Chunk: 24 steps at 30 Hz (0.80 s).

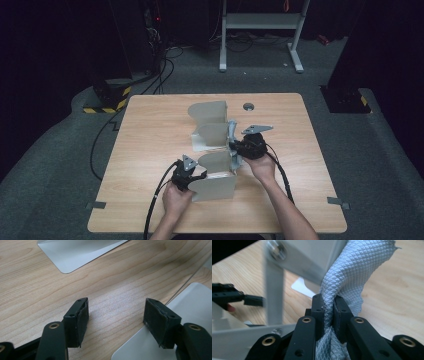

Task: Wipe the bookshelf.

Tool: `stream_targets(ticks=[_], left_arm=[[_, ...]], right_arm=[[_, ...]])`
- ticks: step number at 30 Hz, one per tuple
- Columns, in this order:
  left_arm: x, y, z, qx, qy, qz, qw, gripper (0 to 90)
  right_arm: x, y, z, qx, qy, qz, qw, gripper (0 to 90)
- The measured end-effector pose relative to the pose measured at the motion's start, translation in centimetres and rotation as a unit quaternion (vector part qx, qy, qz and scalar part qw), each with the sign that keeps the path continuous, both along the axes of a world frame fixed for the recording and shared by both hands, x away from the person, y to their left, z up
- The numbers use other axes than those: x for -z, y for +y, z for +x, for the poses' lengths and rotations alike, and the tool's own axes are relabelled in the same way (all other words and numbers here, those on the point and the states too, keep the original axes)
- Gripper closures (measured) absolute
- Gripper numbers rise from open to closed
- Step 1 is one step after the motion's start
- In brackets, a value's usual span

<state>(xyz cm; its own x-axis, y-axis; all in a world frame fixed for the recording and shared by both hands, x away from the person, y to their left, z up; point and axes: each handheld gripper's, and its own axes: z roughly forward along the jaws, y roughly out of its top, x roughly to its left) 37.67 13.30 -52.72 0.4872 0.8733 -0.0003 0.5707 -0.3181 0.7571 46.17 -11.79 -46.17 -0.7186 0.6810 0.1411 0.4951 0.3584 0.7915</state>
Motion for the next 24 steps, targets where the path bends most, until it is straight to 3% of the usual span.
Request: stream_targets(ticks=[10,15,19,24], left_arm=[[0.0,0.0,0.0,0.0,0.0,-0.001,1.0,37.1],[0.0,0.0,0.0,0.0,0.0,0.0,1.0,37.1],[0.0,0.0,0.0,0.0,0.0,-0.001,1.0,37.1],[0.0,0.0,0.0,0.0,0.0,0.0,1.0,37.1]], right_arm=[[3.3,0.6,1.4,0.003,0.052,-0.018,0.9985,81.7],[4.5,0.9,1.9,0.007,0.066,-0.019,0.9976,81.7],[4.6,0.7,2.0,0.01,0.064,-0.02,0.9977,81.7],[3.6,0.0,1.9,0.02,0.053,-0.007,0.9984,81.7]])
